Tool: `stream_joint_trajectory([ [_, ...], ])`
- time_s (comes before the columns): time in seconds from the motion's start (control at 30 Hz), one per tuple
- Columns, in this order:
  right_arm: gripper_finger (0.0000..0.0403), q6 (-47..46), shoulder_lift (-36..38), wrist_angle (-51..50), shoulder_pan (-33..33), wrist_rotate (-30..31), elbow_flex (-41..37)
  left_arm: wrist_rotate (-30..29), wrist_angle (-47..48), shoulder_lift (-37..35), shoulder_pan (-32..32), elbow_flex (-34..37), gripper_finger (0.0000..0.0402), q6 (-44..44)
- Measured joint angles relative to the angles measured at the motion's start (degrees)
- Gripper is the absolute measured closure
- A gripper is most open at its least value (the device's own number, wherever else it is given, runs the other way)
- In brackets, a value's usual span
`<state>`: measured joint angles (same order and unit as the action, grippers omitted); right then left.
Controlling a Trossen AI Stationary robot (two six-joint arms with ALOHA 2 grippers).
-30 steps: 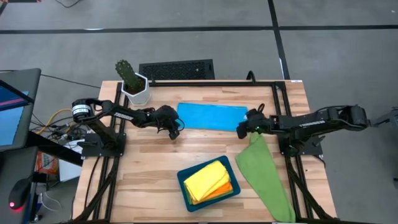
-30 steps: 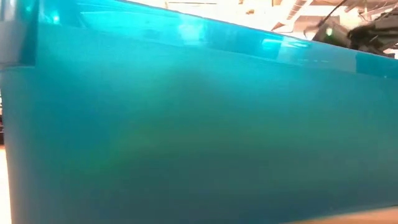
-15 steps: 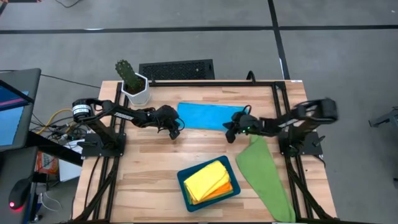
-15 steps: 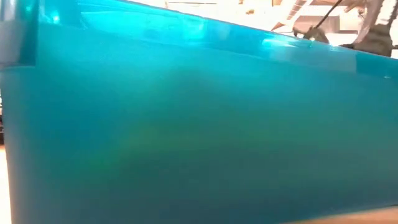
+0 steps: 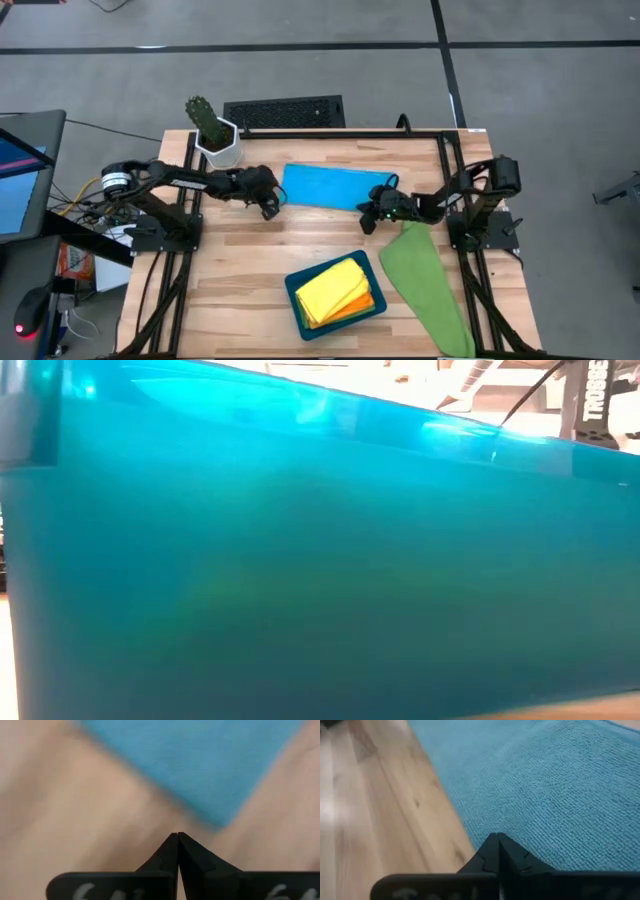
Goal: Fold microfiber towels
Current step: Fold the blue microfiber towel
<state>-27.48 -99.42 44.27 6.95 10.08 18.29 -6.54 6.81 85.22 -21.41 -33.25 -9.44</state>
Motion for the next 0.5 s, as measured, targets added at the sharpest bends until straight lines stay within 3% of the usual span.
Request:
stream_joint_trajectory([
  [0.13,0.0387,3.25,5.6,-1.38,-0.08,-1.43,-0.36,-0.65,4.75,-5.29,-1.67,-1.75,0.0401,2.79],
  [0.23,0.0376,4.15,12.53,-1.17,-0.08,-1.8,-0.14,1.28,2.59,-9.59,-2.26,-3.2,0.0401,-5.04],
  [0.37,0.0352,4.34,21.04,-9.15,-0.23,-1.56,-0.14,4.32,-21.58,-12.45,-0.06,-2.07,0.0401,-13.68],
  [0.5,0.0345,3.94,27.03,-21.87,-1.93,0.25,-0.75,5.17,-36.95,-2.84,3.94,-1.77,0.0401,-16.32],
])
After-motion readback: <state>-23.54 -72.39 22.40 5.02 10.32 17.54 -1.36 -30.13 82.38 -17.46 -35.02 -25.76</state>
